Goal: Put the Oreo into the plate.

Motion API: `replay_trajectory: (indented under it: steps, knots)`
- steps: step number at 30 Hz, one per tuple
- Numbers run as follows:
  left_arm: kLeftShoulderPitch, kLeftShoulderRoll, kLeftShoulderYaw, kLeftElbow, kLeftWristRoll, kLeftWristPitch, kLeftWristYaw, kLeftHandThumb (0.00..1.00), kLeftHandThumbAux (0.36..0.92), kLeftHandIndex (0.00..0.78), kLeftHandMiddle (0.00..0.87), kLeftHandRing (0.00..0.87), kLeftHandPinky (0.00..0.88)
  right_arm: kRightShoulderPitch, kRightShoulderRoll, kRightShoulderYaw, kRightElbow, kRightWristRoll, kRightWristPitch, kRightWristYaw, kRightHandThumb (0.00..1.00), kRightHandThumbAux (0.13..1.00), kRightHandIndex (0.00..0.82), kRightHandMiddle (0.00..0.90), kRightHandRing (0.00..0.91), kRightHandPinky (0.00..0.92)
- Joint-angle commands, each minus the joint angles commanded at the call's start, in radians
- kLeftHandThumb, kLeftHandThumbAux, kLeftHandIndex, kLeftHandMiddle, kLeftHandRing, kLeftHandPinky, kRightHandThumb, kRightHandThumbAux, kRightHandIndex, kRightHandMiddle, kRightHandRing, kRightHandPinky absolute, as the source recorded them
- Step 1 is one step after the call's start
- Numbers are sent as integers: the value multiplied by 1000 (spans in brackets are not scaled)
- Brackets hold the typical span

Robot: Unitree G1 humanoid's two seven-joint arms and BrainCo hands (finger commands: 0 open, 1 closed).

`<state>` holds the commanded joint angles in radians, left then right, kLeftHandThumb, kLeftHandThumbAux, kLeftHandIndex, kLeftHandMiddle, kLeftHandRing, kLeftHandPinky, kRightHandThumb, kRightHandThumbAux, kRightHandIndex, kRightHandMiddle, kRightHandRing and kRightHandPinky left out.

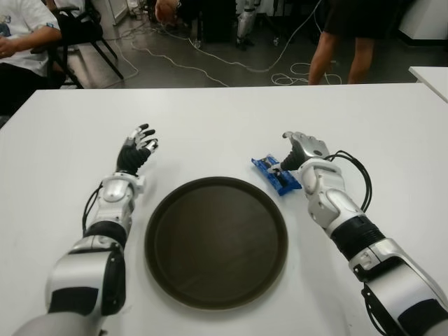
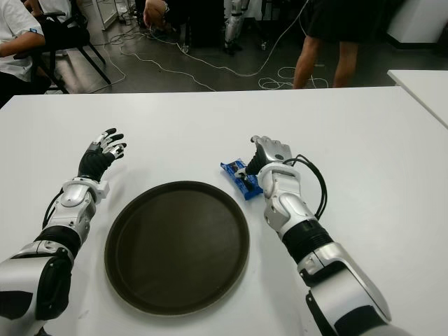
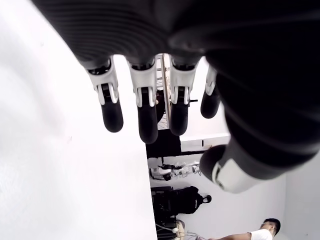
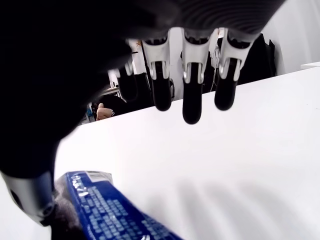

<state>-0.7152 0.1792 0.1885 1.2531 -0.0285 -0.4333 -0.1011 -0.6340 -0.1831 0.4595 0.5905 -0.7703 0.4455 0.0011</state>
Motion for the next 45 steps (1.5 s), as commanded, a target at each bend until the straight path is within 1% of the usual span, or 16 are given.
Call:
replay_trajectory:
  steps: [5, 13, 17, 25, 30, 35, 42, 45]
  knots:
    - [0, 2, 0, 0, -1, -2, -7, 160, 705, 98, 166, 167, 178, 0, 1, 1, -2, 2, 4, -4, 0, 646, 173, 194, 220, 234]
    - [-2, 2, 1, 4, 0, 5, -4, 154, 689, 98, 173, 180, 179, 3, 2, -2, -12, 3, 10, -11, 0, 644, 164, 193, 225, 259]
    - [-2, 1, 1, 3, 0, 5, 0, 157, 688, 97, 174, 178, 179, 6, 1, -1, -15, 3, 5, -19, 0, 646, 155, 182, 214, 251]
    - [-3, -1, 1, 4, 2, 11, 11, 160, 684, 96, 173, 181, 189, 17, -4, 0, -33, 3, -9, -33, 0, 661, 168, 178, 209, 239]
    - [-4, -1, 1, 4, 1, 13, 13, 157, 684, 98, 174, 179, 190, 22, -7, 5, -48, -1, -8, -26, 0, 660, 186, 199, 228, 255]
    - [-3, -1, 1, 5, 1, 11, 9, 157, 686, 105, 181, 182, 181, 26, -8, 8, -55, -3, -8, -26, 0, 671, 192, 196, 230, 256]
    - [-3, 0, -4, 6, 6, 5, 5, 158, 698, 113, 182, 178, 181, 25, -8, 14, -49, -2, -13, -23, 0, 661, 194, 202, 233, 250]
    - [-3, -1, -3, 8, 5, 3, 5, 154, 693, 111, 185, 184, 187, 28, -6, 15, -53, 1, -17, -20, 0, 661, 195, 203, 232, 249]
